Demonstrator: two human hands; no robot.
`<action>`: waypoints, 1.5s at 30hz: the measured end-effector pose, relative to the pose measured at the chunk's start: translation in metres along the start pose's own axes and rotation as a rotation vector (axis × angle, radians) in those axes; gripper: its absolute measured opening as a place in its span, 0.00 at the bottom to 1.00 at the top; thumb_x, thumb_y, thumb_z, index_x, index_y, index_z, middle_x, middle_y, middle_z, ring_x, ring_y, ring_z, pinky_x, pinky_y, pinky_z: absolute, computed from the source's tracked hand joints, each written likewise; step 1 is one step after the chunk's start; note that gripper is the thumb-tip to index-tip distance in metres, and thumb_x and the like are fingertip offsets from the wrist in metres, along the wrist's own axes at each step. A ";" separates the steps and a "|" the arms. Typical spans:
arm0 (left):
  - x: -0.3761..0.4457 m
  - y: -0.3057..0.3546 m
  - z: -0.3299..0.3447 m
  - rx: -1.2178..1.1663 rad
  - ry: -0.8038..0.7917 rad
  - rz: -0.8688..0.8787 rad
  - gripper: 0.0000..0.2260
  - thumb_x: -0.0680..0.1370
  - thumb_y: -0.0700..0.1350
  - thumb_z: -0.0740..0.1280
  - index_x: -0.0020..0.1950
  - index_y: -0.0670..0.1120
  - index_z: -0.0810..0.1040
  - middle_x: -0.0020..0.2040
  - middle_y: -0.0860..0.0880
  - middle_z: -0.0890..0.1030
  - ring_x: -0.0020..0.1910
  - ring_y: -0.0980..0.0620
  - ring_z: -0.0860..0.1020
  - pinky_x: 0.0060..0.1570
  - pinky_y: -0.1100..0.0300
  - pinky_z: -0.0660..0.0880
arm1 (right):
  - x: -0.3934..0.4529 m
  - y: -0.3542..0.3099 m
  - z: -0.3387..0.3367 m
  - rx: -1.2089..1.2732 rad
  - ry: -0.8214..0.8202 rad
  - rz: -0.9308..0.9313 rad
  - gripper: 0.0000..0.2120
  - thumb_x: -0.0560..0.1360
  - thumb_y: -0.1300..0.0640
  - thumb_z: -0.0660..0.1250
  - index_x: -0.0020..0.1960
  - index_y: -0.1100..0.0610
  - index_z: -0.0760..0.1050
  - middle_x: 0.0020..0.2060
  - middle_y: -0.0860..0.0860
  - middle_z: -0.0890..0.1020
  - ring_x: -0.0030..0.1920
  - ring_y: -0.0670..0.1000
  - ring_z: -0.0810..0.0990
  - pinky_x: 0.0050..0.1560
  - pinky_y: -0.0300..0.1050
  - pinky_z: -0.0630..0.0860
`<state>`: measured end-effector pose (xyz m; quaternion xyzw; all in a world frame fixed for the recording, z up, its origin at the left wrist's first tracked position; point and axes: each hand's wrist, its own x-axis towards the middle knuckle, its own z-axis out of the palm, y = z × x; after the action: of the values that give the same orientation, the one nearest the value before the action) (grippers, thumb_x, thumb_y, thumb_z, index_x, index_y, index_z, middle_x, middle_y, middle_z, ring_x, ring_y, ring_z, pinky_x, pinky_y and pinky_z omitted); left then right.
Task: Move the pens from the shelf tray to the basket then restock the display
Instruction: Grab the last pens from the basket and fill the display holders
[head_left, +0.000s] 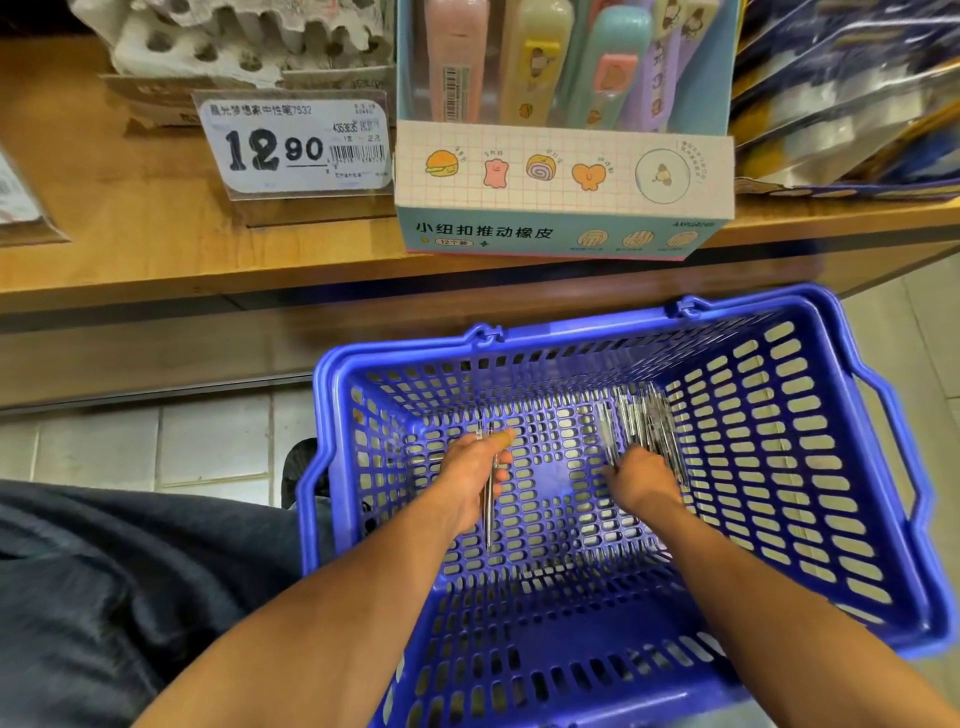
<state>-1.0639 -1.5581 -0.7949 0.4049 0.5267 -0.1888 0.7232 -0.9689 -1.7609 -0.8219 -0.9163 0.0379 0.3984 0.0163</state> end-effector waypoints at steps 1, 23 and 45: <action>0.001 0.000 0.000 -0.003 0.002 0.002 0.18 0.77 0.49 0.72 0.63 0.41 0.77 0.41 0.48 0.80 0.30 0.55 0.74 0.30 0.61 0.72 | -0.003 -0.003 -0.001 0.102 -0.048 -0.069 0.13 0.79 0.51 0.66 0.51 0.62 0.73 0.44 0.57 0.81 0.40 0.54 0.80 0.38 0.45 0.77; 0.007 -0.002 0.004 -0.007 0.082 -0.082 0.10 0.80 0.43 0.66 0.59 0.39 0.72 0.35 0.48 0.69 0.33 0.52 0.67 0.32 0.58 0.68 | -0.019 -0.032 0.004 0.861 -0.264 -0.166 0.15 0.71 0.57 0.75 0.54 0.62 0.76 0.45 0.55 0.83 0.41 0.51 0.82 0.42 0.41 0.79; 0.002 -0.002 0.000 -0.030 0.071 -0.078 0.34 0.73 0.58 0.73 0.71 0.40 0.70 0.41 0.47 0.77 0.32 0.52 0.74 0.36 0.56 0.76 | -0.063 -0.044 -0.002 0.712 -0.702 -0.377 0.04 0.75 0.67 0.68 0.47 0.61 0.74 0.38 0.56 0.84 0.32 0.50 0.81 0.34 0.39 0.78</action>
<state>-1.0645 -1.5585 -0.7972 0.3794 0.5702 -0.1944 0.7022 -1.0064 -1.7137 -0.7741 -0.6566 -0.0022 0.6337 0.4090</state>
